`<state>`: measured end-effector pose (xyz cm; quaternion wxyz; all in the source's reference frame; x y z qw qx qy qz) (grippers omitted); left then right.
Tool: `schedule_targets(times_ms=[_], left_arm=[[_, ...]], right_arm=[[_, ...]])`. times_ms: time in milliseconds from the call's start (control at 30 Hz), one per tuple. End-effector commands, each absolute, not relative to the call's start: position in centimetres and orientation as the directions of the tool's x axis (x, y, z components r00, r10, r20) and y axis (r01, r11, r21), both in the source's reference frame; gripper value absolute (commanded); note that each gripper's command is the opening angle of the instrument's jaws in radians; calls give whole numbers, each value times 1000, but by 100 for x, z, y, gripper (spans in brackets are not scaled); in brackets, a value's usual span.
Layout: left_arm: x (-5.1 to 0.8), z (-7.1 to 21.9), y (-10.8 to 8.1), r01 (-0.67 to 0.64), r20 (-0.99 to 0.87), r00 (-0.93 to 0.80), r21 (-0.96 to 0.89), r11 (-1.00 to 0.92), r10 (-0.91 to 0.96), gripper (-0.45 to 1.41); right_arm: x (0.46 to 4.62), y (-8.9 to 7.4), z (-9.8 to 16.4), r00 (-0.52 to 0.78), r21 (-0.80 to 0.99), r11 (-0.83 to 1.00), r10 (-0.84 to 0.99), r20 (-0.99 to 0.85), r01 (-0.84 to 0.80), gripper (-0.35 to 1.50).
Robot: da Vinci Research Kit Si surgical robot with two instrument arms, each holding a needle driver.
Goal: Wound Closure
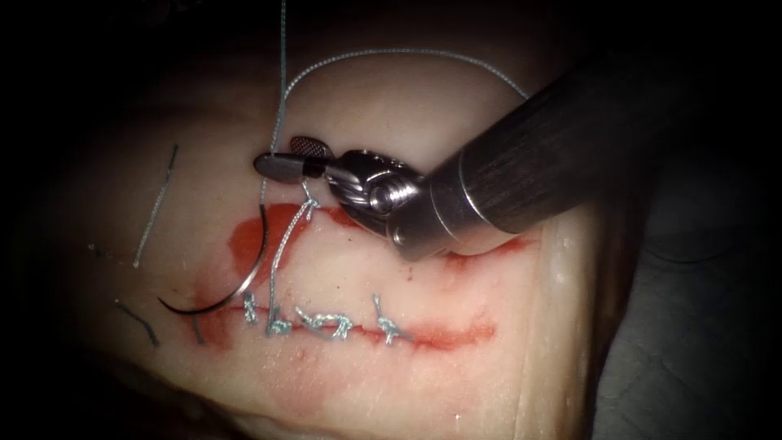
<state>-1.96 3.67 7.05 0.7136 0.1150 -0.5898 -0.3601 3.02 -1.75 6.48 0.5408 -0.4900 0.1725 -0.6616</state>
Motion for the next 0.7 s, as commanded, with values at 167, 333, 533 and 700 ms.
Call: schedule_targets(times_ms=[167, 333, 533, 700], left_arm=[[-178, 716, 369, 409, 699, 146, 601, 686, -700, -45], [-164, 746, 354, 445, 622, 273, 595, 670, -734, -45], [-155, 797, 322, 443, 476, 452, 614, 653, -754, -45], [-148, 835, 307, 470, 346, 562, 614, 634, -752, -45]], right_arm=[[296, -170, 640, 51, -763, -370, -885, 464, 530, 146], [279, -156, 621, 36, -772, -373, -890, 454, 516, 145], [265, -137, 597, 42, -773, -368, -891, 452, 517, 145], [259, -129, 582, 55, -780, -360, -892, 448, 512, 145]])
